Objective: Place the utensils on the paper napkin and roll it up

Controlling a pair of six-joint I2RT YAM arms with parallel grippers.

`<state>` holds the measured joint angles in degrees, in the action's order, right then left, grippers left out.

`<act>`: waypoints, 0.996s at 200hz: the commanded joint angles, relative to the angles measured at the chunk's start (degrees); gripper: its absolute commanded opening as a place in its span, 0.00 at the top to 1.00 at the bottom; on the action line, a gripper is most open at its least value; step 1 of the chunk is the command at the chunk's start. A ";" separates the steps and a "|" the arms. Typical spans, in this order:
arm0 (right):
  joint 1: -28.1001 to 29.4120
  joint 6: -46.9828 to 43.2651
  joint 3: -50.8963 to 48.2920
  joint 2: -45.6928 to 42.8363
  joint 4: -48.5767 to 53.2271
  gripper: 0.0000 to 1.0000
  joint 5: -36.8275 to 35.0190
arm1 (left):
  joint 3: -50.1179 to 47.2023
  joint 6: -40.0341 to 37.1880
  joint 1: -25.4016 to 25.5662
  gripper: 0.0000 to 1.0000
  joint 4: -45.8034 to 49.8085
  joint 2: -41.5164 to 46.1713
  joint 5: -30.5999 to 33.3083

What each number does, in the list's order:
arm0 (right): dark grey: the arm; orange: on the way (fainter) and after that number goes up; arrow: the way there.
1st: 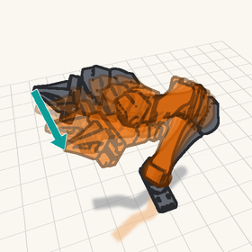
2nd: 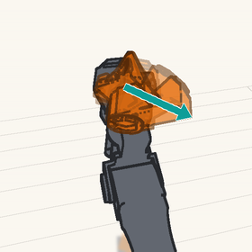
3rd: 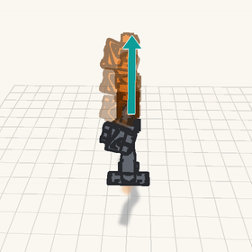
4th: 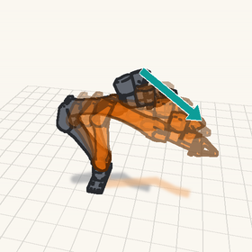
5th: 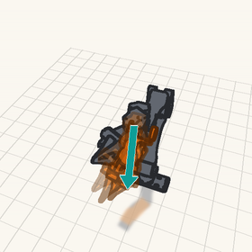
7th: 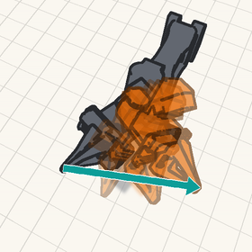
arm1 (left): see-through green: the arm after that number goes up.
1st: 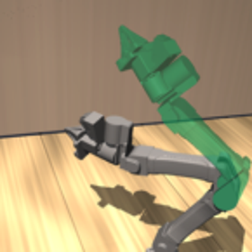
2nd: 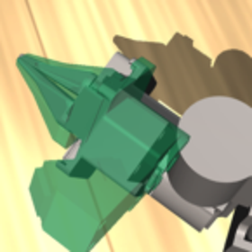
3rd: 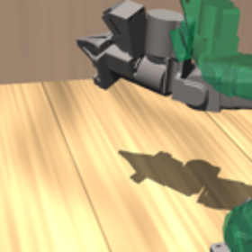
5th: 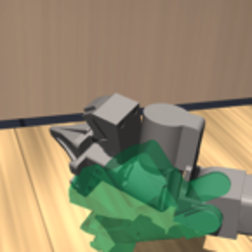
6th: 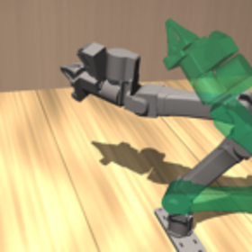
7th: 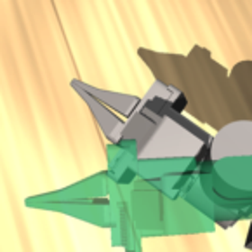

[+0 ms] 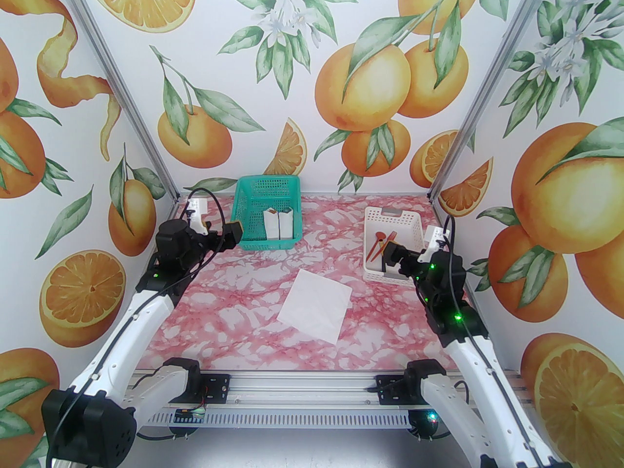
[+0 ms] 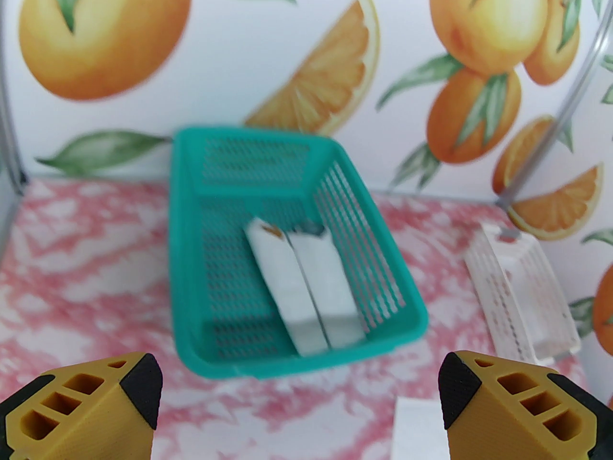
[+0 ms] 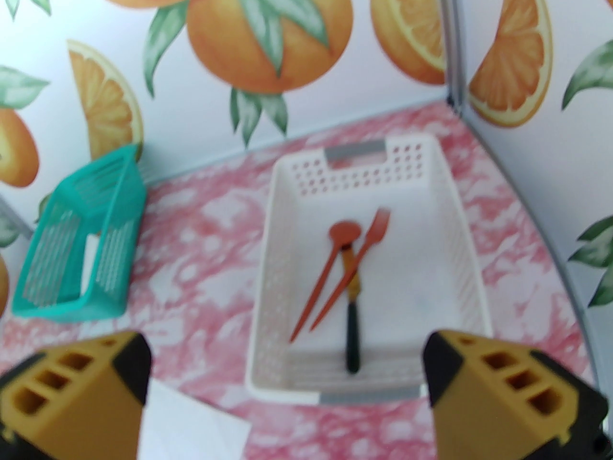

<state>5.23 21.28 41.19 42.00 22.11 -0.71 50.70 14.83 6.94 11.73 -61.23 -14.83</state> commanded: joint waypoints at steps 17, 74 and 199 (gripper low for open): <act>0.68 6.99 3.04 -0.68 14.81 0.00 7.40 | 3.71 1.25 0.51 0.00 13.73 -0.56 -14.57; 1.03 13.69 -1.60 -2.83 10.56 0.00 9.97 | -0.99 1.93 2.79 0.02 15.57 1.29 -20.93; 3.71 18.18 -4.58 -0.46 7.47 0.00 8.18 | -3.05 5.04 17.06 0.34 16.08 -11.33 -24.55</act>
<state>8.36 38.26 37.39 40.99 31.27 7.99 47.18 19.55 22.15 27.24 -69.80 -39.11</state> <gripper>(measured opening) 0.999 0.690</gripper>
